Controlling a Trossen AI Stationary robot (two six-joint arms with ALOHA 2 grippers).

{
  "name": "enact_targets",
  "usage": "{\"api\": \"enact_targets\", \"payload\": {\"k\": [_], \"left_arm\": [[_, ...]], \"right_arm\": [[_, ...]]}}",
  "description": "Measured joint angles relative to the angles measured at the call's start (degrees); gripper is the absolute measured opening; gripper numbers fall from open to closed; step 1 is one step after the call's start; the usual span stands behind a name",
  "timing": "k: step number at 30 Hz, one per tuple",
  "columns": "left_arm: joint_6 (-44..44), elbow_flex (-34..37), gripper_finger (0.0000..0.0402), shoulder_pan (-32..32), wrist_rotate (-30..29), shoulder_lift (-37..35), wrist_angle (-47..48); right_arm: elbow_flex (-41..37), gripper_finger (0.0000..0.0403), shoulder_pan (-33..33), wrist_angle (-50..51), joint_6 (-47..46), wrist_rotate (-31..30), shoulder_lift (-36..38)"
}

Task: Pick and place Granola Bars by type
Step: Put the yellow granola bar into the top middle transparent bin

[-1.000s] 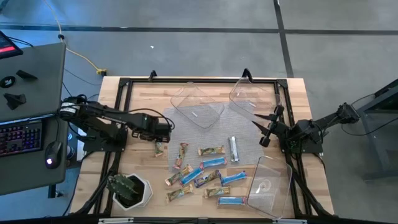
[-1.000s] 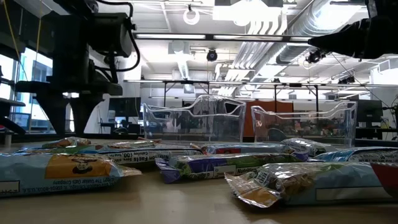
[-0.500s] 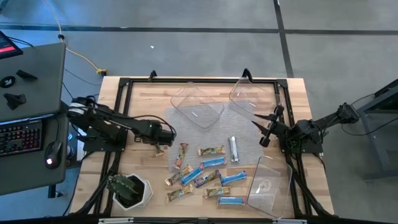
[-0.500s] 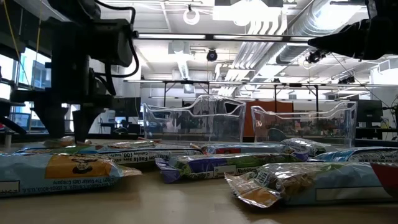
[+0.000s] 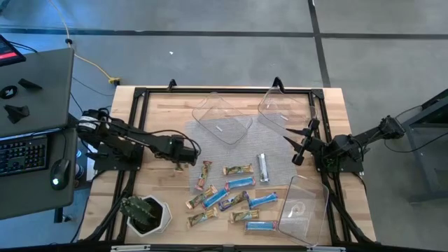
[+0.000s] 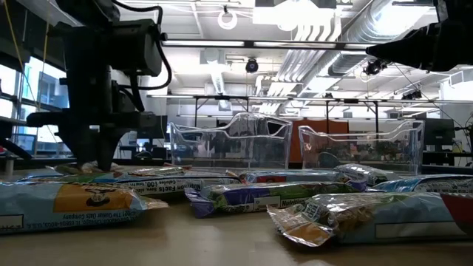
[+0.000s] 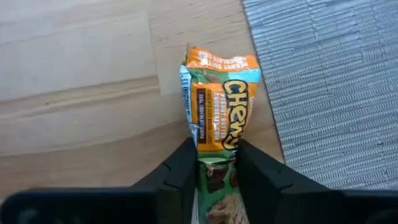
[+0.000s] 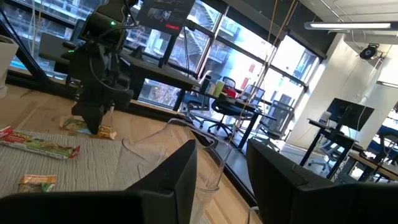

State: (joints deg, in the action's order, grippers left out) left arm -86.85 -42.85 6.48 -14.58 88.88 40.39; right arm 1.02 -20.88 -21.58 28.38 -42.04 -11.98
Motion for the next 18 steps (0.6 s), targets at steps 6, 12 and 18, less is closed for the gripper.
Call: {"api": "enact_targets", "payload": {"k": [6,12,18], "left_arm": [[8.8,-3.5,0.007,-0.2,-4.7,-1.3,-0.8],[22.8,-11.8,0.0068,-2.1,-14.3,-3.5,-0.4],[42.3,-21.2,0.0068,-9.2,-17.7,-3.8,-5.1]], "right_arm": [[0.0,0.0124,0.0,0.0,0.0,0.0,0.0],[0.0,0.0124,0.0,0.0,-0.4,0.0,0.0],[0.0,0.0124,0.0,0.1,-4.3,0.2,-0.1]]}}
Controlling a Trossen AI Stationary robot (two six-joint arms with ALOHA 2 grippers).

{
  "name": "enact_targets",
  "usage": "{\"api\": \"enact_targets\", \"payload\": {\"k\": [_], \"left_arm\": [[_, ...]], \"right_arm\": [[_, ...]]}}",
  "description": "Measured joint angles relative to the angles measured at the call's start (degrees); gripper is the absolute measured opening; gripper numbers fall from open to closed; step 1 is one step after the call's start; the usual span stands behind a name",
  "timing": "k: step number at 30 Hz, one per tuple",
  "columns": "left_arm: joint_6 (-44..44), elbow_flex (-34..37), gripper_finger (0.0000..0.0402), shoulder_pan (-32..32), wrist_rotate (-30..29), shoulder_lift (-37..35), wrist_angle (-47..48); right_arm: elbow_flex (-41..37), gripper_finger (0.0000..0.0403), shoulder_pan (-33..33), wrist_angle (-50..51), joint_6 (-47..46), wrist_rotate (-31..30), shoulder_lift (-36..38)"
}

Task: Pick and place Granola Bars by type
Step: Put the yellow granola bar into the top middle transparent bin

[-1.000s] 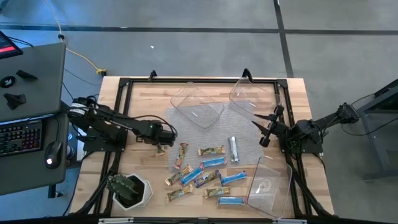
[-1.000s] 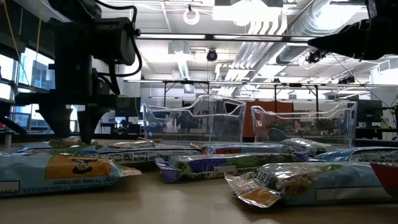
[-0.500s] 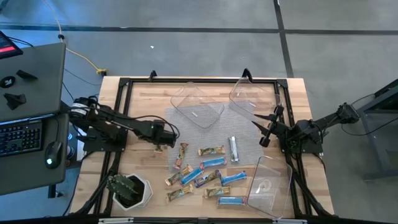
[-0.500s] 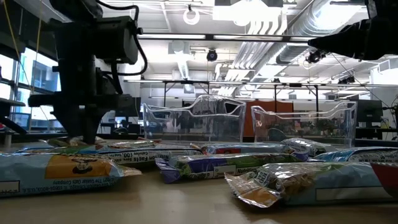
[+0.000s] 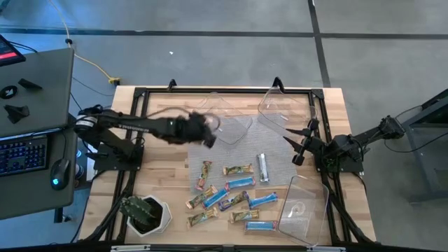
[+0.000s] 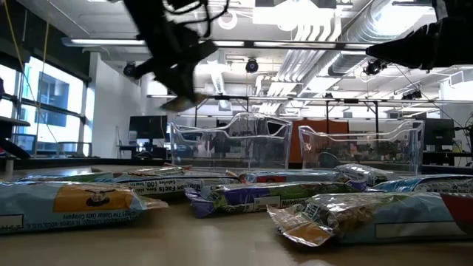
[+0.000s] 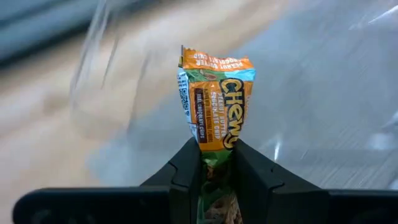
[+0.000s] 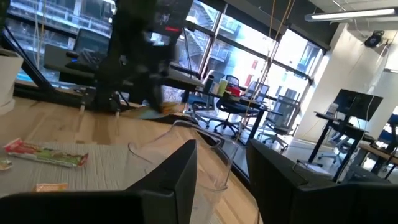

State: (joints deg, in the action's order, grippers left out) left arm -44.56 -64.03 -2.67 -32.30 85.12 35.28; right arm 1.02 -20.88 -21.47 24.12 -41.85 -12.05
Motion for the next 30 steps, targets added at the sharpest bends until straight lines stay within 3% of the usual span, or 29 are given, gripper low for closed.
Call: {"api": "enact_targets", "payload": {"k": [3,6,9,11,22,30], "left_arm": [[12.2,-1.2,0.0068,-4.1,2.8,-0.1,-9.5],[22.0,-1.2,0.0067,-8.2,10.4,1.0,-18.4],[23.8,-1.1,0.0067,-12.0,19.6,3.8,-21.1],[24.0,-1.1,0.0067,-14.0,22.6,6.7,-22.4],[31.8,-1.0,0.0074,-18.8,25.6,19.9,-26.5],[37.3,-1.1,0.0138,-18.7,25.9,21.6,-28.3]], "right_arm": [[0.0,0.0124,0.0,0.2,-0.2,0.0,0.0],[0.0,0.0124,0.0,0.2,-0.2,0.0,0.0],[0.0,0.0124,0.0,0.2,-0.2,0.0,0.0],[0.0,0.0124,0.0,0.1,-0.2,0.0,0.0],[0.0,0.0124,0.0,1.0,-0.1,0.2,0.0],[0.0,0.0124,0.0,1.3,0.3,0.5,-0.4]]}}
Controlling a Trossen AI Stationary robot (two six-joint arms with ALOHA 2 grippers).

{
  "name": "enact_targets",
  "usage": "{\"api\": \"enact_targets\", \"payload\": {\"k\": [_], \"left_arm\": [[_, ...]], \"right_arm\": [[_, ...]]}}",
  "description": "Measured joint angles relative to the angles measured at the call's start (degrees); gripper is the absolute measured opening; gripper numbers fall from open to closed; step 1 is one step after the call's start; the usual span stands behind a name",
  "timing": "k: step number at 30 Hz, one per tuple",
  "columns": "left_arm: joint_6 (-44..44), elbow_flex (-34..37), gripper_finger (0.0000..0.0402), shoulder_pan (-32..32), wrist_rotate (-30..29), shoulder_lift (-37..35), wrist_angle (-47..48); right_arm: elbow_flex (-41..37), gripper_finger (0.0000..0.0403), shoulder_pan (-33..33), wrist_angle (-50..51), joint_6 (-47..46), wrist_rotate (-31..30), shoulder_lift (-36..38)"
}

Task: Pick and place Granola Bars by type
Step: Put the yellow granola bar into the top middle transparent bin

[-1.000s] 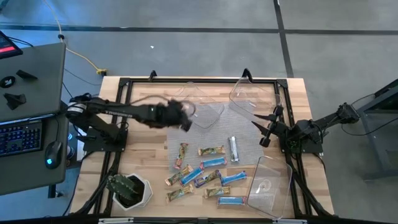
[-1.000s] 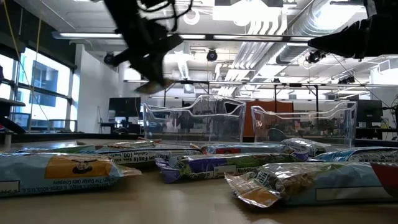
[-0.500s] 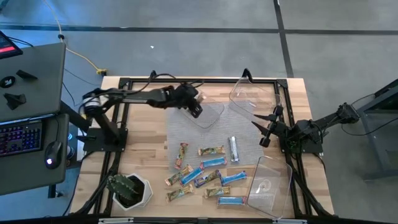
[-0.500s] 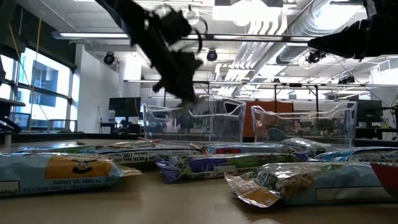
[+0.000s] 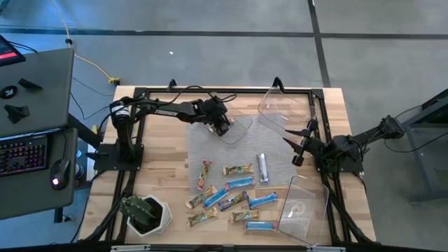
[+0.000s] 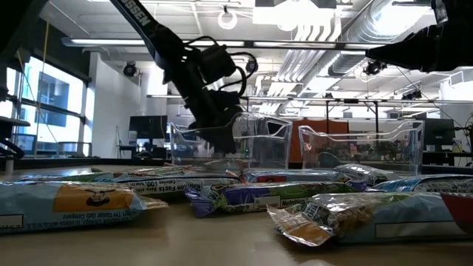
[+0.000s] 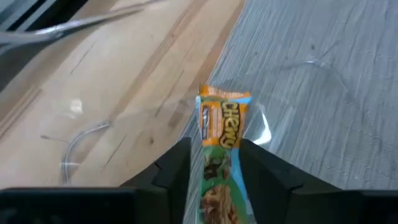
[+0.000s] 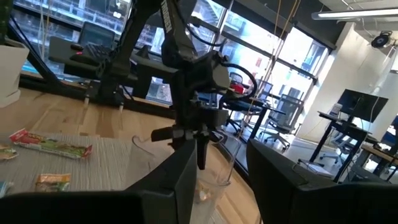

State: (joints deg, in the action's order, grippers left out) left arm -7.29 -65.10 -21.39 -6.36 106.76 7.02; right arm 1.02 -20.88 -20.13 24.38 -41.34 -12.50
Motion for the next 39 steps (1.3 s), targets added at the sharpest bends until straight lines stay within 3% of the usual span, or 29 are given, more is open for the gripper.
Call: {"api": "enact_targets", "payload": {"k": [6,12,16,22,28,33,39], "left_arm": [[1.4,-1.7,0.0185,0.0,-0.1,-1.5,-0.1],[4.8,-10.5,0.0193,0.0,1.4,-5.3,8.0],[8.2,-17.2,0.0193,0.0,0.6,-7.2,14.1],[11.6,-24.7,0.0193,0.0,-0.1,-8.0,18.8],[12.0,-30.8,0.0193,0.1,0.3,-9.9,40.8],[8.6,-30.1,0.0193,0.5,0.2,-16.6,48.7],[8.3,-24.6,0.0193,4.2,-0.5,-27.6,44.3]], "right_arm": [[0.0,0.0124,0.0,-2.0,-2.0,-0.1,-1.3],[0.0,0.0124,0.0,-7.9,-3.5,3.5,-7.7],[2.1,0.0124,1.5,-13.4,-5.7,8.0,-16.9],[14.9,0.0124,5.3,-6.9,-13.4,12.8,-37.3],[27.6,0.0124,7.5,2.5,-20.4,22.7,-55.2],[33.7,0.0124,9.5,5.6,-24.3,29.7,-65.2],[36.1,0.0124,12.1,5.7,-28.8,36.9,-75.1]]}}
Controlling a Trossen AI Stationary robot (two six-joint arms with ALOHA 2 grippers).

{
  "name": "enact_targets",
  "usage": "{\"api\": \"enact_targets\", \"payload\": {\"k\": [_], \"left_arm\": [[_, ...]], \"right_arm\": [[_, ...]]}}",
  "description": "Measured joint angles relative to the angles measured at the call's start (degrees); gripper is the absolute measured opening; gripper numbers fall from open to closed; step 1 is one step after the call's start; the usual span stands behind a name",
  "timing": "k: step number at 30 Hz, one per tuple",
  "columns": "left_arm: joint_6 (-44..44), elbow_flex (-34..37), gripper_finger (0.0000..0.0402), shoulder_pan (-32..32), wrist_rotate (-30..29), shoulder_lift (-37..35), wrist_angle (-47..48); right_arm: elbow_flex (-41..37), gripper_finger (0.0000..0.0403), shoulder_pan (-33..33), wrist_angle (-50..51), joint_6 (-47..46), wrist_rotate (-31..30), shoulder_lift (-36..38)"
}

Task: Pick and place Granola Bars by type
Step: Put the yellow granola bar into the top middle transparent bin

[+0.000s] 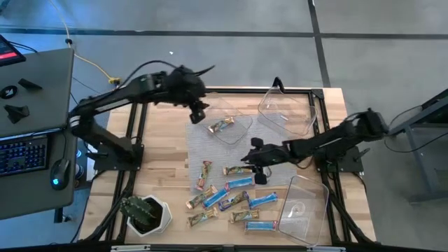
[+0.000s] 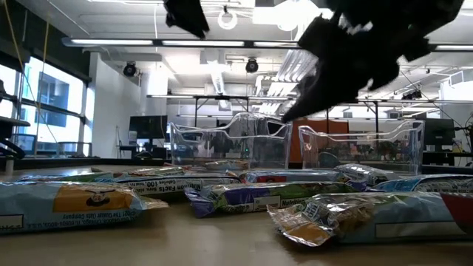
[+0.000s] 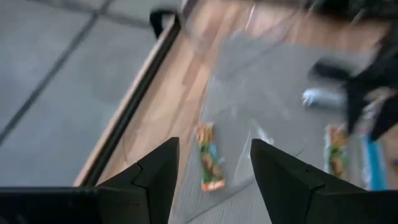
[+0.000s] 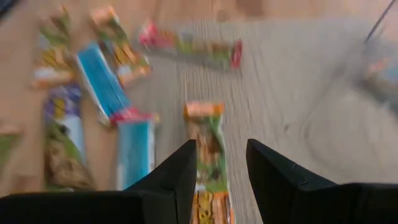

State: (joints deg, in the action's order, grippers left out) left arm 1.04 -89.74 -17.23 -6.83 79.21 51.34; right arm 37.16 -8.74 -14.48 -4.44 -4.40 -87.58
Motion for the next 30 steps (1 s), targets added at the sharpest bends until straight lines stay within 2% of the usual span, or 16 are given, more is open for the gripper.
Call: {"api": "enact_targets", "payload": {"k": [6,9,14,23,28,30], "left_arm": [[-1.9,9.8,0.0193,4.2,-0.1,-9.0,-5.9],[-3.9,13.3,0.0193,5.6,-0.1,-11.4,-6.7],[-6.0,15.6,0.0193,5.8,-0.8,-13.1,-6.8],[-6.0,15.7,0.0193,5.7,-0.8,-13.1,-7.9],[-6.0,15.7,0.0193,5.7,-0.8,-13.1,-7.8],[-6.0,15.7,0.0193,5.7,-0.7,-13.1,-7.7]], "right_arm": [[0.3,0.0124,0.2,-4.4,-0.7,2.0,-7.8],[0.3,0.0124,0.1,-6.9,0.2,3.5,-9.2],[0.3,0.0124,0.1,-7.2,1.8,2.2,-9.3],[0.3,0.0124,-1.3,-11.3,14.6,-3.7,-8.4],[0.3,0.0124,-2.2,-11.5,15.0,-11.9,-8.4],[0.3,0.0124,-2.5,-11.5,14.9,-12.2,-8.4]]}}
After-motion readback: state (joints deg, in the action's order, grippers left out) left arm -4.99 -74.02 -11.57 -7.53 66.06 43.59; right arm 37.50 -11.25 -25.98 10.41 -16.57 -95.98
